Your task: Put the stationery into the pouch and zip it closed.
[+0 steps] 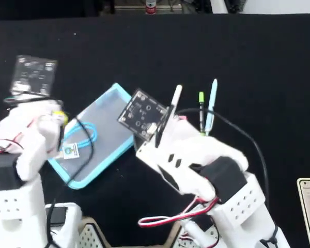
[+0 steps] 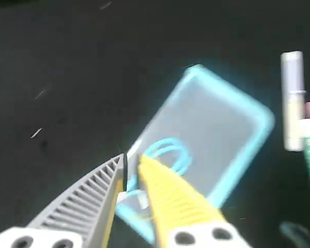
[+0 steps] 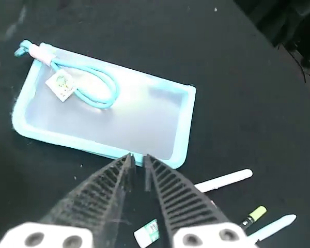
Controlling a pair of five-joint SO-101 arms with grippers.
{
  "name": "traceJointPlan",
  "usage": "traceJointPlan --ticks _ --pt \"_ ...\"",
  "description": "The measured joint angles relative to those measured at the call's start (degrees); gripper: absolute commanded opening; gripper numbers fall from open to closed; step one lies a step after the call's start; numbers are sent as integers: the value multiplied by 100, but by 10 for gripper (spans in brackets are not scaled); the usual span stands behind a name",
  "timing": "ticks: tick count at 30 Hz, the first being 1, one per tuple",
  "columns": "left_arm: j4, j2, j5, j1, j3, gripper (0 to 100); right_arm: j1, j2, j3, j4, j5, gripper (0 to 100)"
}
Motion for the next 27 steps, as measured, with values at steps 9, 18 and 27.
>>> traceJointPlan --ticks 9,18,27 --pt "0 0 -774 -1969 1037 162 -563 -440 2901 -2505 -70 130" --pt "-510 9 -844 -2980 2031 162 -607 818 3490 -4677 -738 131" --pt "-589 9 -844 -4193 2444 162 -1336 3112 2312 -5275 -747 191"
